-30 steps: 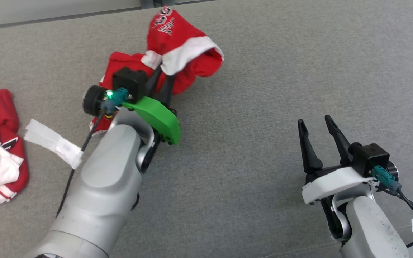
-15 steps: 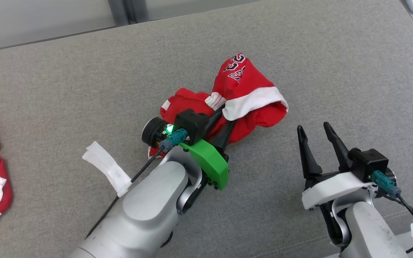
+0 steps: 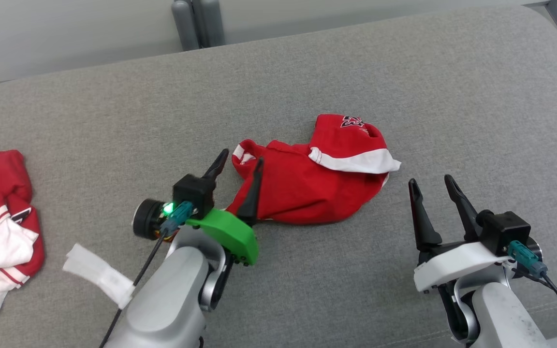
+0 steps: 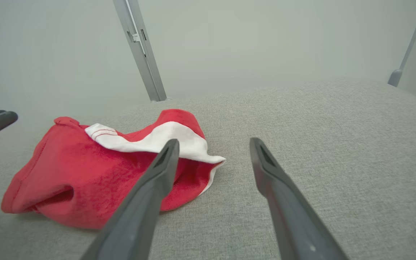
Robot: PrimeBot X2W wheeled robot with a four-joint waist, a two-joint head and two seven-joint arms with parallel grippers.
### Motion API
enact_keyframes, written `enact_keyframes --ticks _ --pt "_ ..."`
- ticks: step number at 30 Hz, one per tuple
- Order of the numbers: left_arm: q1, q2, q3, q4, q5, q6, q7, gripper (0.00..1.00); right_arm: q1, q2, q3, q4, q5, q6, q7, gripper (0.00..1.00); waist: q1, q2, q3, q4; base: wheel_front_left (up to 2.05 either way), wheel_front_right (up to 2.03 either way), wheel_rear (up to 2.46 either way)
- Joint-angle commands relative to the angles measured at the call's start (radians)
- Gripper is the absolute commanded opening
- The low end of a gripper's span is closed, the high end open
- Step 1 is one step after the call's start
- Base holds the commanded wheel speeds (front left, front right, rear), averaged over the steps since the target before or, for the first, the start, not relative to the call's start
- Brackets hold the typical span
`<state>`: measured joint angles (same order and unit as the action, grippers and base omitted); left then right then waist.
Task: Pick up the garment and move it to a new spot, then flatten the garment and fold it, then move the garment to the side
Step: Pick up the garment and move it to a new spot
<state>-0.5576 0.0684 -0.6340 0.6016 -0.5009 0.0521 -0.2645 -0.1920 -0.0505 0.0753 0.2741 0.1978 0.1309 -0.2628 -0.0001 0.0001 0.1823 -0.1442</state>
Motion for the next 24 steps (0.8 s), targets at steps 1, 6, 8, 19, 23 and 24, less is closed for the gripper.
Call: enact_keyframes --ticks 1,6,8,19,23,24 --pt "0.051 0.012 0.047 -0.016 0.019 0.008 0.000 1.00 0.017 -0.001 -0.004 -0.005 -0.009 0.000 -0.003 1.00 0.0001 -0.0001 -0.022 0.024 0.00 0.00 0.00" --pt "0.169 0.020 0.202 -0.073 0.082 0.007 0.000 1.00 0.032 -0.001 -0.015 -0.004 -0.018 0.000 -0.003 1.00 0.0001 -0.0001 -0.051 0.055 0.00 0.00 0.00" --pt "0.213 0.018 0.254 -0.091 0.111 -0.002 0.000 1.00 0.040 -0.001 -0.019 -0.001 -0.019 0.000 -0.003 1.00 0.0001 -0.0001 -0.063 0.067 0.00 0.00 0.00" --pt "0.446 -0.001 0.495 -0.186 0.230 -0.017 0.000 1.00 0.097 -0.001 -0.048 0.008 -0.031 0.000 -0.003 1.00 0.0001 -0.0001 -0.147 0.123 0.00 0.00 0.00" --pt "0.509 -0.007 0.563 -0.216 0.253 -0.035 0.000 1.00 0.117 -0.001 -0.055 0.012 -0.033 0.000 -0.003 1.00 0.0001 -0.0001 -0.172 0.137 0.00 0.00 0.00" --pt "0.521 -0.008 0.576 -0.225 0.260 -0.035 0.000 1.00 0.121 -0.001 -0.055 0.013 -0.033 0.000 -0.003 1.00 0.0001 -0.0001 -0.176 0.139 0.00 0.00 0.00"
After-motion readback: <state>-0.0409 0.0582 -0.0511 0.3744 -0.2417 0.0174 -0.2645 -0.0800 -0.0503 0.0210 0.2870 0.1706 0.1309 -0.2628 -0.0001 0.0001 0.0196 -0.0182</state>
